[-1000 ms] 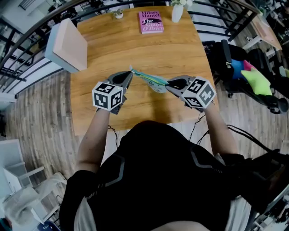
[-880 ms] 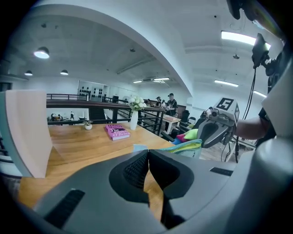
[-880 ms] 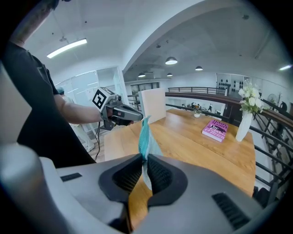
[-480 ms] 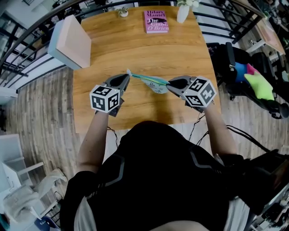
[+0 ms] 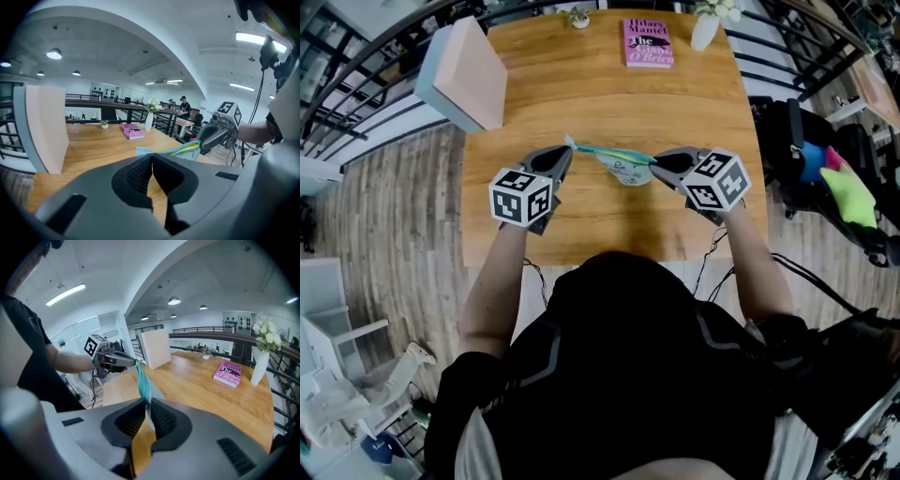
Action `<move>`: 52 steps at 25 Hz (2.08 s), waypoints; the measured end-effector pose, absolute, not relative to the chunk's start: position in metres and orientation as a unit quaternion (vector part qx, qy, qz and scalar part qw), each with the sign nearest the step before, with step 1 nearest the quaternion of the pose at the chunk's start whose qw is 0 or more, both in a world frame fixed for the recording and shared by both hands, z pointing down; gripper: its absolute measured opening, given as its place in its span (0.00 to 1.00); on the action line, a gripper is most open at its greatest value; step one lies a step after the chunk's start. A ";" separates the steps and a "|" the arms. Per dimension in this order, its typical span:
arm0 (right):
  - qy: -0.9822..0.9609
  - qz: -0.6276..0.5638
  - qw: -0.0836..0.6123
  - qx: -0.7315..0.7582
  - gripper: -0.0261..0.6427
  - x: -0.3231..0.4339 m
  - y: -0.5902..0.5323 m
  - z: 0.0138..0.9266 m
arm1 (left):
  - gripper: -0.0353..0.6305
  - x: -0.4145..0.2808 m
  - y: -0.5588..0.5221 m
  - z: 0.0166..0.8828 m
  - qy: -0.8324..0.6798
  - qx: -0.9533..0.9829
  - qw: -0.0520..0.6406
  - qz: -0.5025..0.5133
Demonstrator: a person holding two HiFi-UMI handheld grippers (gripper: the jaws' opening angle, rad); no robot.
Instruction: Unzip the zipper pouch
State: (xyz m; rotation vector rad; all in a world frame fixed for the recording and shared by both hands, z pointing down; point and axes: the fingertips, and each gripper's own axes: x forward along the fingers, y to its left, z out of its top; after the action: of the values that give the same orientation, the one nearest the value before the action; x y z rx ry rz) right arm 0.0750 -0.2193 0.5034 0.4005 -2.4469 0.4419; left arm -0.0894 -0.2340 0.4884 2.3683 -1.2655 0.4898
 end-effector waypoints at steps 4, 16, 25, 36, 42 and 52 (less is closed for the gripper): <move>-0.925 0.158 0.310 0.154 0.11 0.059 -0.238 0.507 | 0.10 -0.104 -0.245 0.485 -0.472 0.843 0.189 0.177; -0.929 0.084 0.305 0.190 0.11 0.030 -0.327 0.525 | 0.10 -0.122 -0.292 0.476 -0.506 0.834 0.133 0.174; -0.927 0.103 0.337 0.130 0.11 0.026 -0.300 0.604 | 0.10 -0.123 -0.265 0.574 -0.495 0.812 0.220 0.216; -0.885 0.224 0.402 0.075 0.12 0.052 -0.244 0.693 | 0.10 -0.099 -0.212 0.672 -0.443 0.785 0.296 0.316; -0.869 0.302 0.383 0.083 0.12 0.056 -0.238 0.708 | 0.10 -0.096 -0.200 0.694 -0.438 0.766 0.334 0.332; -0.862 0.322 0.378 0.105 0.12 0.058 -0.238 0.715 | 0.10 -0.092 -0.202 0.706 -0.444 0.757 0.344 0.335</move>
State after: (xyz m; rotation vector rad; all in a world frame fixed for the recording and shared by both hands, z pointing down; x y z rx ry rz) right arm 0.0585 -0.2380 0.7153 0.2671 -2.2023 0.8229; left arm -0.0920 -0.2022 0.7061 1.9651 -1.1523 0.8692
